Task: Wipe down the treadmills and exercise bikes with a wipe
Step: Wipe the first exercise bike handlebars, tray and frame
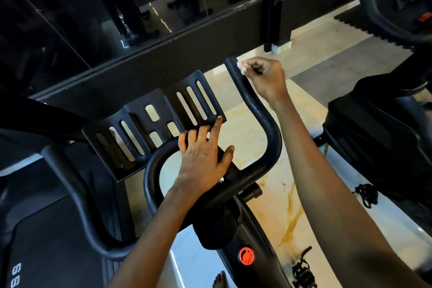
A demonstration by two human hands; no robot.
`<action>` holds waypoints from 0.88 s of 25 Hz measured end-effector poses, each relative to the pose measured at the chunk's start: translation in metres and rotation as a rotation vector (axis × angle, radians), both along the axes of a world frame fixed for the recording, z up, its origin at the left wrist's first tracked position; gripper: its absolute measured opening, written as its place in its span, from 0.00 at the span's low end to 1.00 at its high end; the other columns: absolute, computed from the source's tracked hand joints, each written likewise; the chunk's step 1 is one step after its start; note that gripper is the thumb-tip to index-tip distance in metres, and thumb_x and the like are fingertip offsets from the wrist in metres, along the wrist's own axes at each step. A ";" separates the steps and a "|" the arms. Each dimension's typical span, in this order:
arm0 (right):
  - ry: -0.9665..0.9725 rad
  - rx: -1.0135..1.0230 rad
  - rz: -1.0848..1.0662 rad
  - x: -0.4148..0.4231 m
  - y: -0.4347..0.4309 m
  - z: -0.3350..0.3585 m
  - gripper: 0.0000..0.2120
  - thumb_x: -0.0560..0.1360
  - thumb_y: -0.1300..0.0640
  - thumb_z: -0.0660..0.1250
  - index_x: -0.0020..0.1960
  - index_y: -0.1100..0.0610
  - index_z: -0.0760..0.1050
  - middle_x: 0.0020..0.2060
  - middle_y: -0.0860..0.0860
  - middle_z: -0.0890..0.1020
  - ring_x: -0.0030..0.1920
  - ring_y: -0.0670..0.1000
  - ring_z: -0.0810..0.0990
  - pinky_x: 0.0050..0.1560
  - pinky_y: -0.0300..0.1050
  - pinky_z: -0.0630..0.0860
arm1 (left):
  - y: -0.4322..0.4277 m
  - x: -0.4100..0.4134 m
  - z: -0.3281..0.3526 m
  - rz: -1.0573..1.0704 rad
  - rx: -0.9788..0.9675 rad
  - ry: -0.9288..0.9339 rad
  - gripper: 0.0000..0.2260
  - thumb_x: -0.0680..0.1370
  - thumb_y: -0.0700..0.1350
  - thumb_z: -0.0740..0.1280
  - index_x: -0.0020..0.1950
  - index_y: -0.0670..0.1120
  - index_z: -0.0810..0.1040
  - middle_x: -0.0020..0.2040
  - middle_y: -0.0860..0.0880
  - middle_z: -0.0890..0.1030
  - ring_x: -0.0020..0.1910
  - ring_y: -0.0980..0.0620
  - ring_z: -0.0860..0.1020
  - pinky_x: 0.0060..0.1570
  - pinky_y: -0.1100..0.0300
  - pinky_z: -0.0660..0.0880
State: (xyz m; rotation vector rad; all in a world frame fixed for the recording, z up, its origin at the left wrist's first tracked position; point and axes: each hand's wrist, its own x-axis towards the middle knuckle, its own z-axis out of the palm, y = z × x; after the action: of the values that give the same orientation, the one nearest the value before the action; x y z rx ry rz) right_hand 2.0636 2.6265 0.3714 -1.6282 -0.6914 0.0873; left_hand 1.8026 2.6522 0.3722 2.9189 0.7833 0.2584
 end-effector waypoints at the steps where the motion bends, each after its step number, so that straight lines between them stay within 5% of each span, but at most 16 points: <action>1: 0.017 -0.036 0.017 -0.001 -0.011 -0.007 0.06 0.74 0.56 0.74 0.50 0.53 0.86 0.46 0.44 0.87 0.49 0.42 0.84 0.57 0.49 0.80 | 0.000 0.000 0.000 -0.001 0.008 -0.003 0.32 0.81 0.62 0.58 0.82 0.53 0.54 0.68 0.48 0.70 0.67 0.46 0.66 0.74 0.42 0.52; 5: 0.048 -0.160 0.058 -0.018 -0.049 -0.010 0.03 0.73 0.55 0.76 0.47 0.51 0.86 0.43 0.41 0.86 0.46 0.38 0.84 0.55 0.38 0.80 | 0.001 -0.002 -0.001 -0.052 0.053 -0.011 0.27 0.81 0.64 0.54 0.77 0.54 0.65 0.68 0.49 0.72 0.68 0.45 0.67 0.74 0.42 0.51; 8: -0.049 -0.283 0.010 -0.041 -0.082 -0.012 0.04 0.75 0.52 0.75 0.47 0.51 0.86 0.42 0.39 0.85 0.44 0.36 0.83 0.44 0.30 0.75 | 0.004 -0.017 -0.002 -0.139 0.076 -0.004 0.27 0.81 0.66 0.50 0.74 0.56 0.69 0.71 0.51 0.70 0.76 0.47 0.60 0.77 0.45 0.40; 11: -0.078 -0.330 -0.010 -0.062 -0.108 -0.012 0.03 0.76 0.56 0.73 0.46 0.50 0.86 0.41 0.39 0.85 0.44 0.39 0.83 0.44 0.35 0.78 | 0.001 -0.034 -0.005 -0.214 0.022 -0.009 0.29 0.81 0.68 0.50 0.77 0.56 0.65 0.79 0.51 0.60 0.81 0.51 0.43 0.77 0.48 0.32; 15: -0.053 -0.416 -0.055 -0.092 -0.139 -0.011 0.07 0.76 0.59 0.71 0.47 0.49 0.86 0.39 0.36 0.83 0.40 0.31 0.79 0.40 0.22 0.69 | -0.007 -0.048 -0.006 -0.248 -0.144 -0.004 0.32 0.79 0.68 0.51 0.81 0.56 0.55 0.82 0.55 0.45 0.79 0.56 0.34 0.77 0.48 0.38; 17: -0.050 -0.450 -0.102 -0.115 -0.153 -0.017 0.06 0.77 0.58 0.71 0.49 0.48 0.85 0.44 0.40 0.85 0.43 0.34 0.79 0.40 0.19 0.66 | -0.011 -0.057 -0.007 -0.247 -0.223 -0.065 0.32 0.80 0.66 0.55 0.81 0.54 0.57 0.82 0.55 0.47 0.80 0.57 0.40 0.76 0.51 0.44; 19: -0.020 -0.473 -0.132 -0.138 -0.161 -0.025 0.04 0.77 0.52 0.72 0.49 0.46 0.85 0.47 0.42 0.85 0.45 0.40 0.81 0.40 0.21 0.68 | -0.015 -0.070 -0.012 -0.249 -0.233 -0.168 0.29 0.80 0.62 0.59 0.78 0.49 0.67 0.80 0.51 0.61 0.80 0.52 0.57 0.76 0.51 0.57; 22: 0.027 -0.389 -0.097 -0.181 -0.163 -0.034 0.05 0.77 0.50 0.71 0.51 0.46 0.84 0.48 0.43 0.85 0.48 0.40 0.83 0.48 0.32 0.77 | -0.020 -0.095 -0.024 -0.276 -0.149 -0.279 0.21 0.80 0.56 0.63 0.68 0.45 0.79 0.67 0.48 0.78 0.65 0.50 0.75 0.66 0.48 0.74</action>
State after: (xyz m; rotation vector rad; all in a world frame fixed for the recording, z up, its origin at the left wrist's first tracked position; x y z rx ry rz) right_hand 1.8828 2.4639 0.3375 -2.0266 -0.5975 0.1821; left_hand 1.7077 2.6319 0.3484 2.7237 0.3385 0.5386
